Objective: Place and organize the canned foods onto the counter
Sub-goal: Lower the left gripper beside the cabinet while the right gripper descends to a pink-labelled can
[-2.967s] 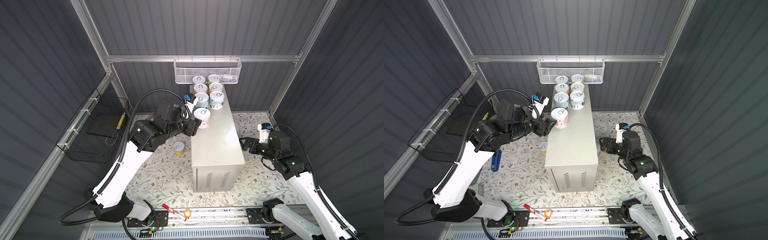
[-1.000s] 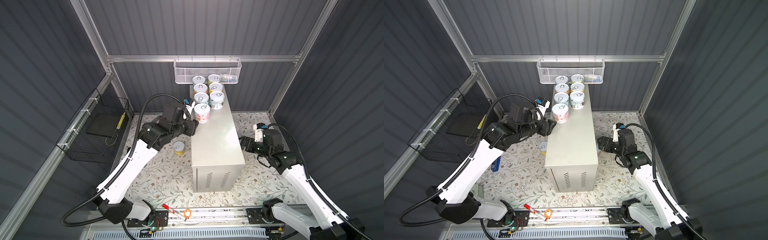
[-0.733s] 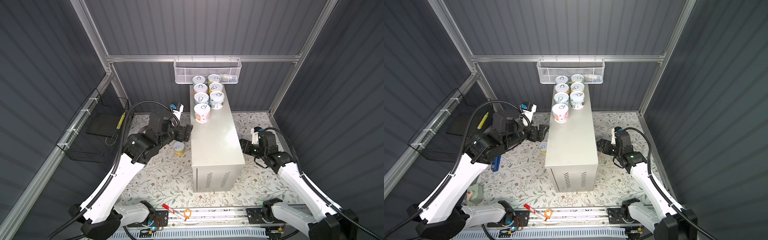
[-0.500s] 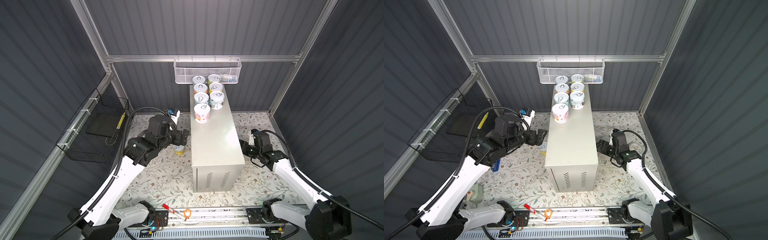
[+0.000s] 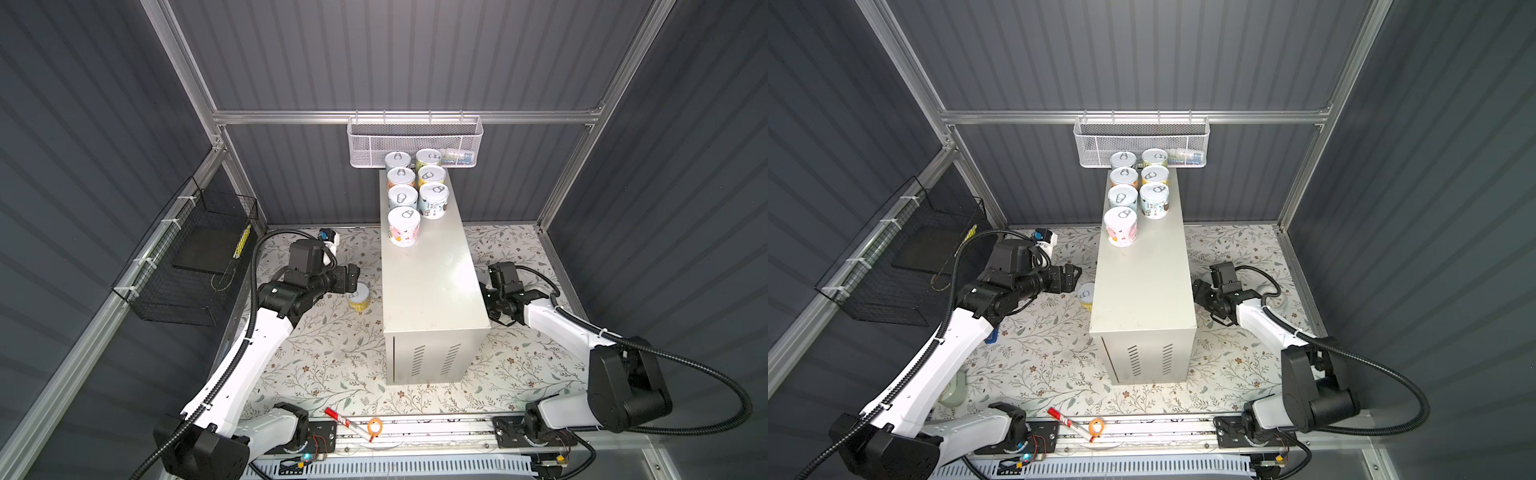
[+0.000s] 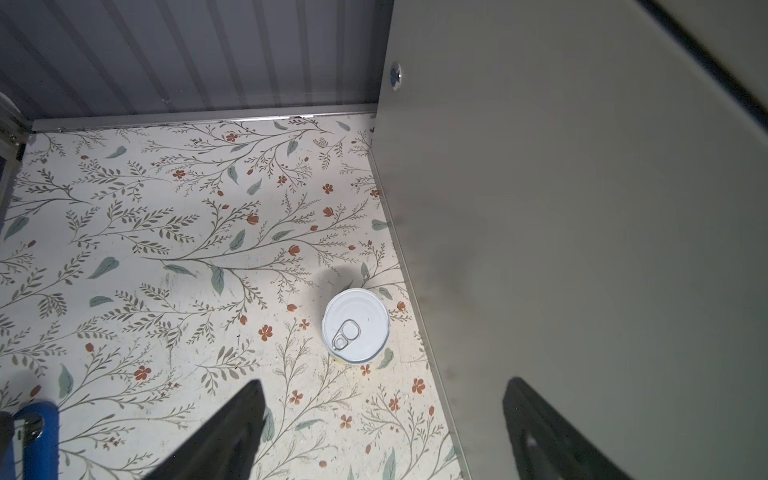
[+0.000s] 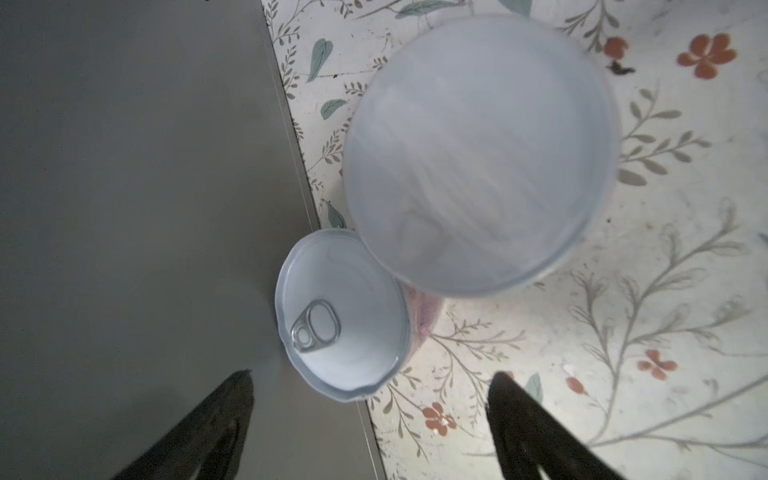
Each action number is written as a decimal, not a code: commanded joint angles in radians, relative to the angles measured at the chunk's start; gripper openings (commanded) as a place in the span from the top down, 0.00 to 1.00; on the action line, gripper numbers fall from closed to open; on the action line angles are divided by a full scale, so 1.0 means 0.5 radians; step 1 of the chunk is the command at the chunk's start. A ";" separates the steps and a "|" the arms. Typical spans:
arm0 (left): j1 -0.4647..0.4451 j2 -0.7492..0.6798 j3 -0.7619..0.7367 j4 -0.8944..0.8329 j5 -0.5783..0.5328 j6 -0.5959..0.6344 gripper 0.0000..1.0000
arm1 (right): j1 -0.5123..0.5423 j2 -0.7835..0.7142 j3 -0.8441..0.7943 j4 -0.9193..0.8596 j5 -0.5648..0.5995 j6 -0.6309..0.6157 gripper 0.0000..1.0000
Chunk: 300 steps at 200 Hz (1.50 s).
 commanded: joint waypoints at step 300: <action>0.081 0.059 -0.247 0.312 0.301 -0.064 0.12 | 0.231 -0.089 -0.441 -0.221 0.395 0.110 0.13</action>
